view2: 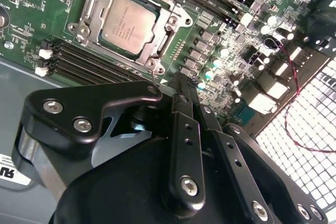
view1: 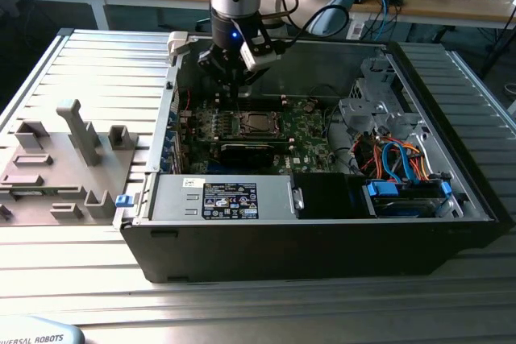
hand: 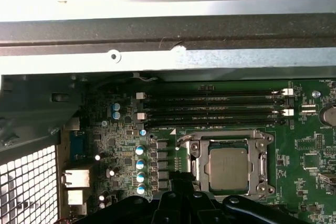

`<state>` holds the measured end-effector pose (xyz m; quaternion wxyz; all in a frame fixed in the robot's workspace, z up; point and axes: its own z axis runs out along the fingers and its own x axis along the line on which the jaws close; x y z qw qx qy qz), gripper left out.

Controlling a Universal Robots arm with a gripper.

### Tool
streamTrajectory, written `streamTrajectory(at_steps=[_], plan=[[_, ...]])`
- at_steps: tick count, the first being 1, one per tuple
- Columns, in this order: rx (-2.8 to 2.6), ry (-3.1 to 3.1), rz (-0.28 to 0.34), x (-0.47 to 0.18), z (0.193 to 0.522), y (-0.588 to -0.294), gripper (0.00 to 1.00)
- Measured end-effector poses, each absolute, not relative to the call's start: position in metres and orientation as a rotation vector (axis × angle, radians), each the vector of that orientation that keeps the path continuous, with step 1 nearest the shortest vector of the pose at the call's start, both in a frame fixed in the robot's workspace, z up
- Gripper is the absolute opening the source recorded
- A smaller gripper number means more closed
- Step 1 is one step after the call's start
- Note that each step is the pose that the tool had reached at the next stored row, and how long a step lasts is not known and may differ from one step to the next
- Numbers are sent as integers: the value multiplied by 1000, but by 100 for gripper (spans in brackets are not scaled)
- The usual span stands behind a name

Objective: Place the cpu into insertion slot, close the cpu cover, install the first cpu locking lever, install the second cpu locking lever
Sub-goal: 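Install the first cpu locking lever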

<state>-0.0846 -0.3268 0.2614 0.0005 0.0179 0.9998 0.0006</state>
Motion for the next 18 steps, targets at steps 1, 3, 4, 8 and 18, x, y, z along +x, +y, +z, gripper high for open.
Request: streamTrajectory(at_steps=[1,3,4,8,18], plan=[[56,3140,2,-85,261,-327,11],[56,3140,2,-88,261,-327,11],[56,3140,2,-89,261,-327,11],[56,3140,2,-92,261,-327,11],[56,3140,2,-97,261,-327,11]])
